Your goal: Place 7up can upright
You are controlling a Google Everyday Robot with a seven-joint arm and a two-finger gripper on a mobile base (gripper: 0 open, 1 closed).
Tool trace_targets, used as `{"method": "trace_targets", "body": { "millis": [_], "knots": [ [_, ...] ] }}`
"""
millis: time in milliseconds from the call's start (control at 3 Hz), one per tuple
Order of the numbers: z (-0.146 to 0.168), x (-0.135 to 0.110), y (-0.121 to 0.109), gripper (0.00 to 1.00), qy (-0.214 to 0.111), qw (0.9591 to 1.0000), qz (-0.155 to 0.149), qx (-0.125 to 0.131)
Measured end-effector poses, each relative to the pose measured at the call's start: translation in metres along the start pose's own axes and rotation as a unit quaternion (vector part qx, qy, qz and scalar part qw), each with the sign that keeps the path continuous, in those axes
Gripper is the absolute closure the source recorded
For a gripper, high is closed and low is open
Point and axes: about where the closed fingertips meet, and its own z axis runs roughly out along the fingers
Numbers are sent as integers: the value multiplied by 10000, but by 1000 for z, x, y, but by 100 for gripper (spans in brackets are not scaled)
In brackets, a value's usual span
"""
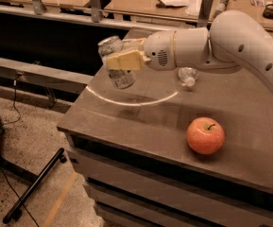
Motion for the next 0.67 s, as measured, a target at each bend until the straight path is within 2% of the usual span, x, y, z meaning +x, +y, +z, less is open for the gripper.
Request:
{"method": "trace_targets", "body": {
  "millis": [333,667],
  "knots": [
    [-1,3,-2,100,-473,9988,116,-82],
    [-6,11,-7,100,-980,9948,247,-127]
  ]
}}
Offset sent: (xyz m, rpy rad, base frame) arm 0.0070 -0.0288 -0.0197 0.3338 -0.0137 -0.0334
